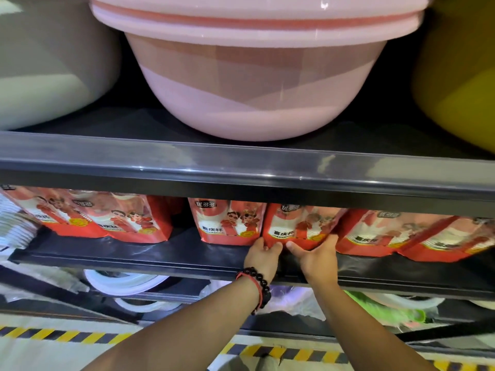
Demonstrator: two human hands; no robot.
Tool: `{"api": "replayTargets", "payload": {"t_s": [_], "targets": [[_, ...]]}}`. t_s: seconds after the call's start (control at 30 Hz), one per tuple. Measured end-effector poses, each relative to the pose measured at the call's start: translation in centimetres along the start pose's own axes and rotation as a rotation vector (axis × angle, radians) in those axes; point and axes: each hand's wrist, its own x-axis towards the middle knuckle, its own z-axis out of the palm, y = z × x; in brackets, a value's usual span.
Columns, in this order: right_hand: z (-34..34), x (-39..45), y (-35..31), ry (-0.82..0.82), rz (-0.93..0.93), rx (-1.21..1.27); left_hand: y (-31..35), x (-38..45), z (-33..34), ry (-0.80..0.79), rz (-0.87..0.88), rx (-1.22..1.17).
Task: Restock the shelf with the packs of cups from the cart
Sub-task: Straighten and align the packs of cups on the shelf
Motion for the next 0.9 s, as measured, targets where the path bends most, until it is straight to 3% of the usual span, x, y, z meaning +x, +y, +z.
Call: {"api": "replayTargets", "payload": {"t_s": [0.3,0.57,0.7,0.9], "targets": [[-0.4,1.7,-0.2,-0.113,0.024,0.034,-0.1,0.1,1.0,0.162,-0.048,-0.109],[-0.9,0.1,0.1,-0.074,-0.017,0.083,-1.4,-0.1,-0.8,0.19,-0.066,-0.169],[-0.9,-2.4,1.1,0.001,0.042,0.209,-3.5,-1.1,-3.0,0.188,0.002,-0.162],[2.4,-7.1,-0.8,0.0,-0.053,0.303,-6.2,-2.0,-10.5,0.377,0.094,-0.202]]}}
